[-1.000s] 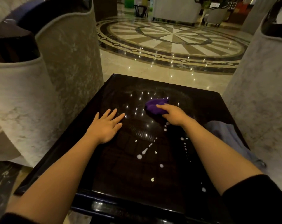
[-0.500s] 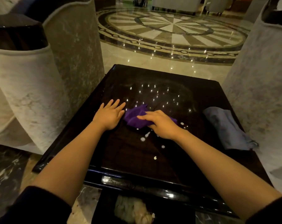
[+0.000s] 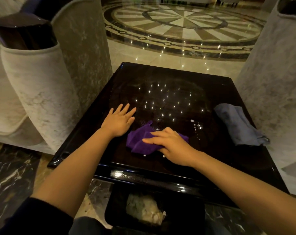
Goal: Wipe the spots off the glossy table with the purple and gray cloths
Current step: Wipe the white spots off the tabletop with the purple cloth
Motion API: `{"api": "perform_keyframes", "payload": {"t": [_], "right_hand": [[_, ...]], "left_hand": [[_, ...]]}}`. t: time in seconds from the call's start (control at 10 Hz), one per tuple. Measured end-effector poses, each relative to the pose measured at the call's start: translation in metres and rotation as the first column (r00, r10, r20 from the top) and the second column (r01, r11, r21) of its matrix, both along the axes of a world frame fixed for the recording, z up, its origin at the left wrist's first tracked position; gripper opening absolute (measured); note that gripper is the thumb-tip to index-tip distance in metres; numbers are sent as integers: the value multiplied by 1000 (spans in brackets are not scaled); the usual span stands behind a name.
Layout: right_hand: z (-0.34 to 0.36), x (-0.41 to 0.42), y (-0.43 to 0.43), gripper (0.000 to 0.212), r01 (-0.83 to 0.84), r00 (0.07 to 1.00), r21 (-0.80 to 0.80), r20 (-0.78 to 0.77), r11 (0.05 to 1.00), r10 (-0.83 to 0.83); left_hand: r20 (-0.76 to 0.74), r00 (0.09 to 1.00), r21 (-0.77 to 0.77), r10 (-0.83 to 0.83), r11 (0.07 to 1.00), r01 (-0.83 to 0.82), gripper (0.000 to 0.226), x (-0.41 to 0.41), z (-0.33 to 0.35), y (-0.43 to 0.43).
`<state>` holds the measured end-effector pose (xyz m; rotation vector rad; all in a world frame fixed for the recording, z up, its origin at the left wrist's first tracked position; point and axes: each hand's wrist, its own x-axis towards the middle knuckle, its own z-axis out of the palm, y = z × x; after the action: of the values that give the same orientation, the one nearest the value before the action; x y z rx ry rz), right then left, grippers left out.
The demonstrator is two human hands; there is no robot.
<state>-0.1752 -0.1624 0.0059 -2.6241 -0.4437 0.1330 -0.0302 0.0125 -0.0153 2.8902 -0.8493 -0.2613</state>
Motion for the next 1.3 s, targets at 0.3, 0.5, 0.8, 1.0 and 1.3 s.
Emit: {"api": "perform_keyframes", "payload": {"t": [0.3,0.5,0.8,1.0,1.3], "right_hand": [[1,-62,15,52,-69,997,32,26,997,68],[7,-92,19,47,-67,998,130,20,989,65],[67,-48,-17,45,-8,948,273,308,962,-80],[76,24,-78,41,188,911,183,336,965,-241],[35,85,-145,52,455,888,18,65,890,-455]], "left_hand": [[-12,1000,-22,10,1000,-11,49,-19,3,5],[-10,1000,-11,9,1000,-9,49,-19,5,4],[-17,999,-11,27,1000,-27,49,-17,2,5],[-23,999,-16,39,999,-39,49,-18,2,4],[12,1000,-22,26,999,-26,48,-18,4,4]]}}
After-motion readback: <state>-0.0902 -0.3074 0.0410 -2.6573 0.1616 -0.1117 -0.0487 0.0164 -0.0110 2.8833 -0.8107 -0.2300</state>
